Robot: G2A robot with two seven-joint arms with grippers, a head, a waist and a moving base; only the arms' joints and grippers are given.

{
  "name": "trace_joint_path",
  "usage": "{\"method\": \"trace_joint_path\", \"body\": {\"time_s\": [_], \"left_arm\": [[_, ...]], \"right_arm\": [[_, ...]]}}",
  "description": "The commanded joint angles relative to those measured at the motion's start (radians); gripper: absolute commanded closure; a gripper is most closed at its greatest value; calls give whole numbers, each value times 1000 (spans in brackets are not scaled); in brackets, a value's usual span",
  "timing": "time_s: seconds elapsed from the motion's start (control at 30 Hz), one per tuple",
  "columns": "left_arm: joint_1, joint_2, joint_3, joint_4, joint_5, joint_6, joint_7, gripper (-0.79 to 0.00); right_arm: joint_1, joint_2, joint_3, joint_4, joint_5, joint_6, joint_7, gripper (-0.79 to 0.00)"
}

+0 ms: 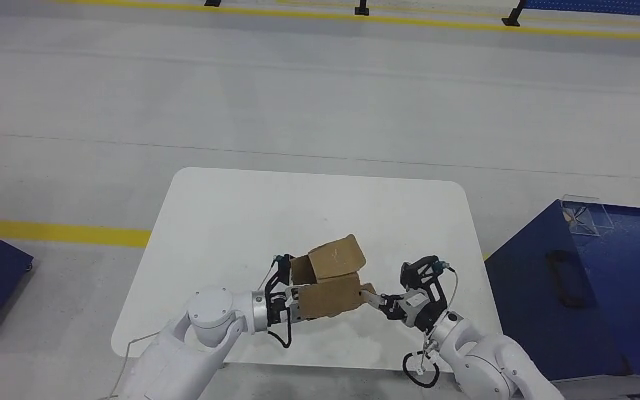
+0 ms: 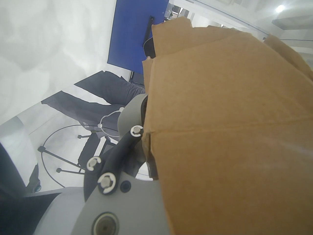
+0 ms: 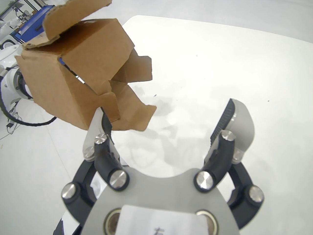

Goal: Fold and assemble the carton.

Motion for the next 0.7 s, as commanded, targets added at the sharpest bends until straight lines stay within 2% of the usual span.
{"method": "trace_joint_path", "body": {"time_s": [0.0, 0.5, 0.67], "left_arm": [[0, 0, 1, 1, -2, 0, -5, 0], [-2, -5, 14, 8, 1, -15, -3, 0], [-8, -6, 30, 7, 25, -24, -18, 0]], "right_arm": [[7, -2, -9, 2, -1, -3, -2, -785], [-20, -2, 113, -11, 76, -17, -3, -785], [-19, -4, 115, -25, 106, -41, 13, -785]]}}
